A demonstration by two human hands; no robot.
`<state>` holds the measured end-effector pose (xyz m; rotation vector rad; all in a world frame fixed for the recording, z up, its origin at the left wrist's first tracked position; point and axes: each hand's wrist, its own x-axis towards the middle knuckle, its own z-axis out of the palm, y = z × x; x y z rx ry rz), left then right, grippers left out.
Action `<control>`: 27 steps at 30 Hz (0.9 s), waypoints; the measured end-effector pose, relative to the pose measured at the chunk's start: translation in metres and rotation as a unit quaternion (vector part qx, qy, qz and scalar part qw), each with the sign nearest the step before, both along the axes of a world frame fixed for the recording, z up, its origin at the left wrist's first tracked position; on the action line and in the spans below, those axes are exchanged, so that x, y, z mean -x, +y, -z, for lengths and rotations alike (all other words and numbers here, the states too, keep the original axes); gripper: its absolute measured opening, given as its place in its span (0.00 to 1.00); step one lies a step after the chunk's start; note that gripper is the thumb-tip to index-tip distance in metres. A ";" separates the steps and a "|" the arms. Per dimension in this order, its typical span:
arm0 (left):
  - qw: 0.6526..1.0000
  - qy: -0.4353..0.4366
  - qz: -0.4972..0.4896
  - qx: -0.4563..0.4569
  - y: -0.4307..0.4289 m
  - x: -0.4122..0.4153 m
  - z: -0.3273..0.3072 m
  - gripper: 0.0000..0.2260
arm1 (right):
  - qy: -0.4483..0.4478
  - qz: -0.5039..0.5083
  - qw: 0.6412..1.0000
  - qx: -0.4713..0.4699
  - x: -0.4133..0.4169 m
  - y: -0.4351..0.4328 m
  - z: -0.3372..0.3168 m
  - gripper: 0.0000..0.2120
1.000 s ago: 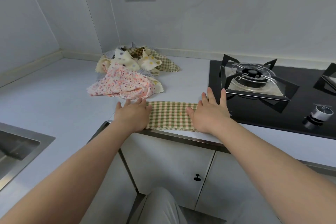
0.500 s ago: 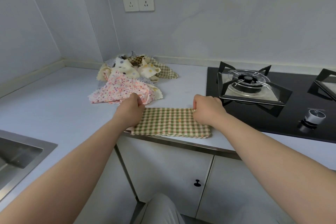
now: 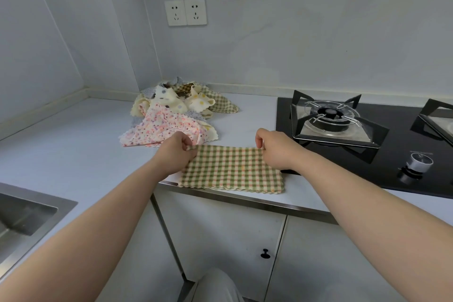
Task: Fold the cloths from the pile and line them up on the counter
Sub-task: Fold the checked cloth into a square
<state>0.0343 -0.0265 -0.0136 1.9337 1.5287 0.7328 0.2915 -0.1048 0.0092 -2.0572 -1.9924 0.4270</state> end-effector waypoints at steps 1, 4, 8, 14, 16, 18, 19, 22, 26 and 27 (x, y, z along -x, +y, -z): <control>0.998 -0.052 -0.008 0.018 -0.002 0.000 -0.003 0.09 | 0.001 -0.005 1.000 0.012 -0.001 -0.001 -0.005 0.14; 0.982 -0.173 -0.024 0.069 -0.003 0.001 -0.012 0.12 | 0.018 -0.022 0.999 0.034 -0.006 -0.004 -0.017 0.18; 0.963 -0.256 -0.024 0.078 -0.003 0.001 -0.017 0.10 | 0.029 -0.042 0.997 0.051 -0.012 -0.004 -0.028 0.20; 0.970 -0.240 -0.028 0.024 -0.009 -0.002 -0.022 0.09 | 0.055 -0.062 0.995 0.055 -0.014 -0.011 -0.044 0.27; 0.976 -0.216 -0.017 0.002 -0.012 -0.003 -0.028 0.10 | 0.052 -0.088 0.993 0.063 -0.014 -0.016 -0.051 0.34; 0.982 -0.187 -0.011 -0.015 -0.018 -0.005 -0.035 0.12 | 0.046 -0.118 0.989 0.071 -0.015 -0.020 -0.059 0.37; 0.984 -0.175 -0.011 -0.023 -0.021 -0.007 -0.038 0.14 | 0.047 -0.128 0.988 0.070 -0.015 -0.022 -0.063 0.36; 0.987 -0.154 -0.009 -0.039 -0.033 -0.014 -0.052 0.14 | 0.063 -0.163 0.983 0.053 -0.012 -0.028 -0.073 0.22; 0.983 -0.182 0.021 -0.027 -0.052 -0.023 -0.069 0.13 | 0.091 -0.184 0.979 0.003 0.001 -0.032 -0.080 0.09; 0.980 -0.195 0.032 -0.023 -0.058 -0.026 -0.073 0.12 | 0.090 -0.185 0.978 -0.016 0.005 -0.031 -0.081 0.10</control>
